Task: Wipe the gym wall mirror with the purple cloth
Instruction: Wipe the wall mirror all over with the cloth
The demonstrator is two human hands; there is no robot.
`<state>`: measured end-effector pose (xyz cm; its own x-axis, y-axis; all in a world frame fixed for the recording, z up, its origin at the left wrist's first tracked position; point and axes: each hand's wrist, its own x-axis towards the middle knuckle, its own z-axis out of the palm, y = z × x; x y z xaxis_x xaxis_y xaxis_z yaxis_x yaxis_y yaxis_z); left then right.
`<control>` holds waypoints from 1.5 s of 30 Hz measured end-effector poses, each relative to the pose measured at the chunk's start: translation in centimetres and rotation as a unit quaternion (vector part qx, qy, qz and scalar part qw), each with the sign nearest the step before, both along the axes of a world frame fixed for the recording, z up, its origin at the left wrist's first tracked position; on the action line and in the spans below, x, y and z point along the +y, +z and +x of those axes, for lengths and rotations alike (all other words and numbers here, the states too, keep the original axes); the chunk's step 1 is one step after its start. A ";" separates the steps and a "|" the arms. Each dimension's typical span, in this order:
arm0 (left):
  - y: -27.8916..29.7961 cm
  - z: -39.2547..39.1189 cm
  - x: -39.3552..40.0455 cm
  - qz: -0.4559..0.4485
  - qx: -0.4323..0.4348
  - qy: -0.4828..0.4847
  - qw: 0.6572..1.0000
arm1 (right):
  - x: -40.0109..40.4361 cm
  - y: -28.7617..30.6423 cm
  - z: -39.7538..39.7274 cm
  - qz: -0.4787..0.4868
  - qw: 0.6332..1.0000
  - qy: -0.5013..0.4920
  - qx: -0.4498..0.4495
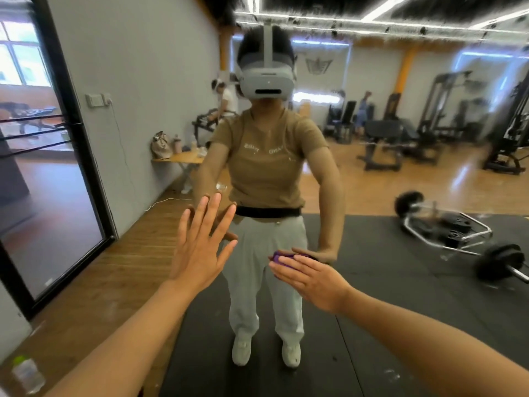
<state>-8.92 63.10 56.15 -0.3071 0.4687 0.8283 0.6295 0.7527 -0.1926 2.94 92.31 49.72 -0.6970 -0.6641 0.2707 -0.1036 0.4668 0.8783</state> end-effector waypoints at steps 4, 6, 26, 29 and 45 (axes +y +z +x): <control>0.4 -0.3 -0.8 0.003 0.000 0.003 1.000 | -1.0 6.3 -0.9 -0.057 0.996 0.060 0.045; 0.6 -0.3 -1.1 0.018 -0.002 0.005 1.000 | -2.6 12.1 -1.8 -0.163 0.976 0.105 0.099; 2.2 -2.9 -5.6 -0.023 0.058 0.007 0.998 | -5.5 0.7 -2.8 0.007 0.999 0.037 -0.009; 2.1 -3.2 -5.9 -0.019 0.055 -0.001 0.998 | -5.8 3.8 -3.5 -0.010 0.998 0.057 0.004; 1.7 -5.0 -7.1 0.020 0.061 -0.015 0.998 | -11.3 4.6 -6.4 -0.134 0.985 0.090 0.054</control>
<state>-13.90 56.02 57.85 -0.1900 0.4419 0.8767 0.6253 0.7429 -0.2389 -3.43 80.99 54.28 -0.5313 -0.6695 0.5192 -0.1182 0.6654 0.7371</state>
